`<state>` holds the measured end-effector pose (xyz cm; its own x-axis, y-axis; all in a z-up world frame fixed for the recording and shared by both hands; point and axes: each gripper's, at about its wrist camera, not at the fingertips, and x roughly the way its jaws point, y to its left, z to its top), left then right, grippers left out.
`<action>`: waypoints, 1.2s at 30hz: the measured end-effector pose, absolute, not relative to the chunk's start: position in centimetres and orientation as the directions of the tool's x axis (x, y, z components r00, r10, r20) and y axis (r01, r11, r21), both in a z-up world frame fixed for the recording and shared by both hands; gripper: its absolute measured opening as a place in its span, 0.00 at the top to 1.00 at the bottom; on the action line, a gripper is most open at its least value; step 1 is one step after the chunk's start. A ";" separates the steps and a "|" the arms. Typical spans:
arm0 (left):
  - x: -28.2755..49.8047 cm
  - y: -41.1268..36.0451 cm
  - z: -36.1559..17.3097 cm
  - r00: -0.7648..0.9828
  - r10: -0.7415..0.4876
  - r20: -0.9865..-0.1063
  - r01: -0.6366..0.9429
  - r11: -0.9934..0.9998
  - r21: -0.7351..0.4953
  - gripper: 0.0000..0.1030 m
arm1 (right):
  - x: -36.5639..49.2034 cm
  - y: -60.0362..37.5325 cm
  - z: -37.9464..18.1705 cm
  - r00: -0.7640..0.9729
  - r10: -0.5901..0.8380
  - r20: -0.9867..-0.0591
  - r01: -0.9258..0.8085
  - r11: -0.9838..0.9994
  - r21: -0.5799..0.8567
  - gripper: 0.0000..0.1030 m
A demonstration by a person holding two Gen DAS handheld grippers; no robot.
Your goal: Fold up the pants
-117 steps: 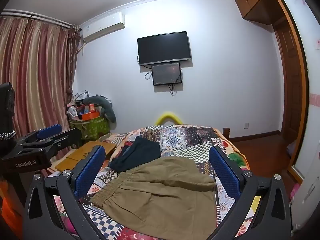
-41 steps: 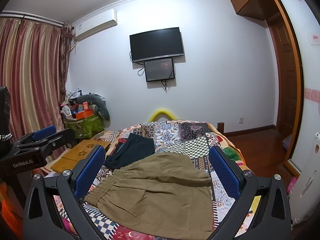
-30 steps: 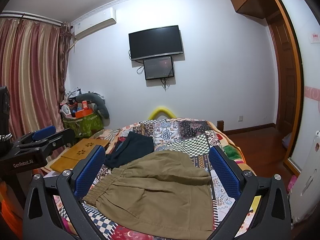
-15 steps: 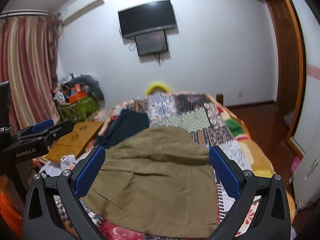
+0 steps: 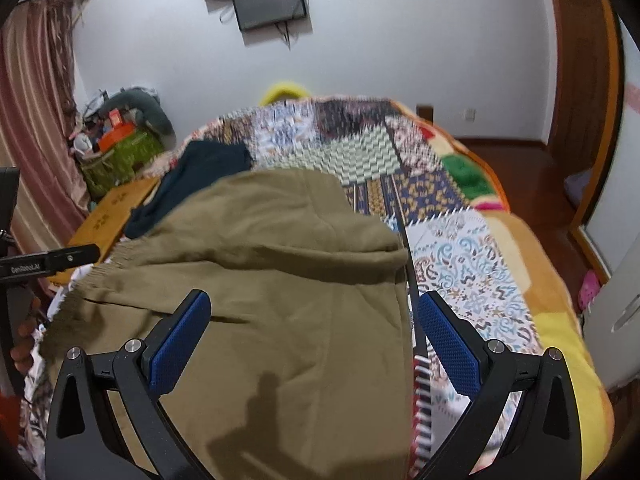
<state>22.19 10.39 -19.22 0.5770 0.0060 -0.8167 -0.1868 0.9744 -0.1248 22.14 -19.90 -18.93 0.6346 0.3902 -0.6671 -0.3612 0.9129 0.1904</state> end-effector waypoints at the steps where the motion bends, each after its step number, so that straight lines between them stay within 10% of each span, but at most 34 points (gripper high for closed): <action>1: 22.6 10.7 -19.5 0.569 0.014 -0.822 -0.188 0.976 -0.113 0.00 | 22.7 -20.1 -19.3 0.623 0.395 -0.675 -0.363 0.911 0.197 0.01; 20: 26.4 13.0 -22.9 0.445 -0.002 -0.895 -0.077 0.996 -0.041 0.27 | 32.1 -19.9 -27.0 0.399 0.336 -0.853 -0.405 0.899 0.164 0.51; 25: 26.2 12.7 -23.2 0.415 -0.046 -0.909 -0.053 0.996 -0.075 0.27 | 32.4 -20.7 -27.4 0.405 0.334 -0.851 -0.388 0.906 0.171 0.88; 36: 25.6 12.5 -22.7 0.420 -0.031 -0.907 -0.024 0.999 -0.045 0.26 | 30.1 -22.2 -24.1 0.485 0.352 -0.800 -0.411 0.900 0.147 0.96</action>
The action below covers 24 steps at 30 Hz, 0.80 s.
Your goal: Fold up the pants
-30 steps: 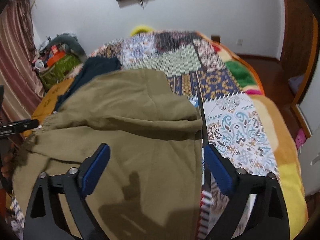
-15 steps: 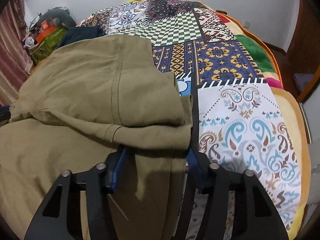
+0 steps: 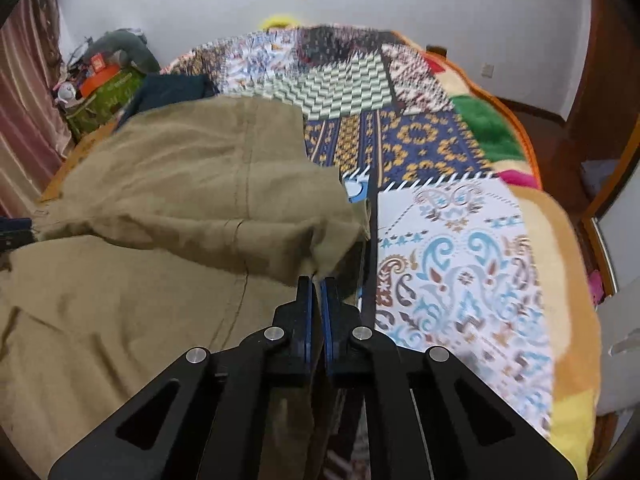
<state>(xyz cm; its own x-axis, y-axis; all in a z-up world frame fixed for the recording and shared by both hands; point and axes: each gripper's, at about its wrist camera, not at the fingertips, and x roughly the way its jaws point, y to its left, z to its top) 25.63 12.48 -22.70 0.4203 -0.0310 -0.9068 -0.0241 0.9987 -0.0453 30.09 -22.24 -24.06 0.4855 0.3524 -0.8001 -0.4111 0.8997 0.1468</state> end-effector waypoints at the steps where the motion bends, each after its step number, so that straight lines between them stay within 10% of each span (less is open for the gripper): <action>1: 25.7 12.4 -22.8 0.422 -0.018 -0.907 -0.013 1.000 -0.026 0.26 | 29.9 -22.4 -23.7 0.493 0.353 -0.795 -0.411 0.900 0.145 0.96; 24: 24.8 12.6 -23.0 0.488 0.071 -0.870 -0.036 0.997 0.061 0.26 | 29.8 -21.9 -24.1 0.478 0.346 -0.807 -0.359 0.916 0.180 0.92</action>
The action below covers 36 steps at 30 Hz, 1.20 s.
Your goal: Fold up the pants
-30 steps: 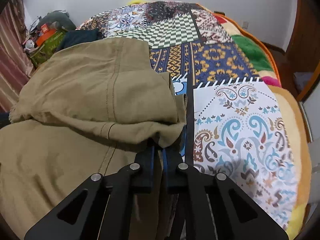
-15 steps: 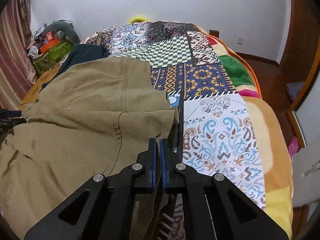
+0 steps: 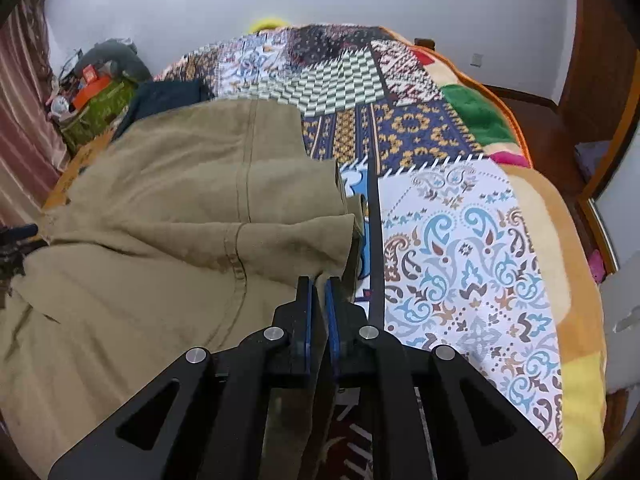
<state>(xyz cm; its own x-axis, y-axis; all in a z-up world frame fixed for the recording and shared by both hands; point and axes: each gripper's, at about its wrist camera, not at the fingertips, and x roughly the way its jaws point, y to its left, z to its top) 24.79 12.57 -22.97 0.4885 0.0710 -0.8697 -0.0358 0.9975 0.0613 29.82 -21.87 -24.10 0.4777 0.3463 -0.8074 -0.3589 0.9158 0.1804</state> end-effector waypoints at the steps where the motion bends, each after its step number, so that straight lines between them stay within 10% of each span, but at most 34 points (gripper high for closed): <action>1: 24.8 12.6 -22.8 0.490 0.070 -0.869 -0.039 0.998 0.058 0.26 | 29.7 -21.9 -23.8 0.482 0.350 -0.803 -0.357 0.916 0.185 0.92; 6: 24.9 13.4 -20.7 0.531 0.062 -0.845 -0.070 0.997 0.029 0.25 | 29.3 -21.7 -21.9 0.510 0.365 -0.779 -0.374 0.909 0.181 0.91; 13: 26.4 14.4 -19.2 0.557 0.074 -0.827 -0.090 0.996 0.029 0.20 | 30.1 -21.4 -19.5 0.573 0.389 -0.721 -0.402 0.900 0.167 0.49; 30: 30.1 13.6 -24.4 0.431 0.035 -0.902 -0.051 0.999 0.014 0.15 | 35.5 -20.1 -25.7 0.384 0.450 -0.806 -0.410 0.866 0.288 0.49; 36: 29.9 13.5 -24.7 0.446 0.051 -0.894 -0.052 0.998 0.031 0.15 | 35.3 -19.4 -26.4 0.387 0.407 -0.827 -0.425 0.875 0.232 0.87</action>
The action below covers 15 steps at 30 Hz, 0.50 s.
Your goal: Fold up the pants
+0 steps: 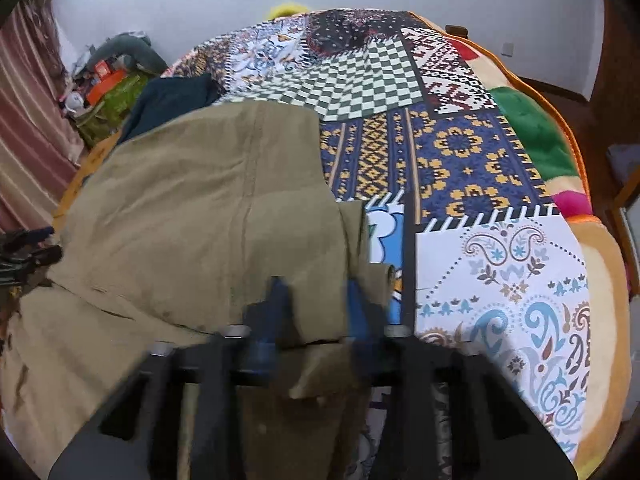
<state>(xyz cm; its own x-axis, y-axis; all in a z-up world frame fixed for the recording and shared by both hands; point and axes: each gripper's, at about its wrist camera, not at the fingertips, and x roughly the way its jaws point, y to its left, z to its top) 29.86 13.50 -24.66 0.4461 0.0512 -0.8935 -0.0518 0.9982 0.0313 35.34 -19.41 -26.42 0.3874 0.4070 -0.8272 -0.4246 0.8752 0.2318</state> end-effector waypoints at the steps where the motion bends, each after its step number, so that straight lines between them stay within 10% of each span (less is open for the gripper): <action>1: 30.0 13.4 -24.8 0.441 0.066 -0.895 -0.058 0.997 0.045 0.15 | 35.4 -19.6 -26.5 0.386 0.406 -0.829 -0.427 0.875 0.229 0.89; 15: 29.3 14.6 -25.3 0.464 0.161 -0.871 -0.147 0.984 0.104 0.21 | 34.9 -18.7 -27.1 0.409 0.300 -0.862 -0.493 0.867 0.068 0.94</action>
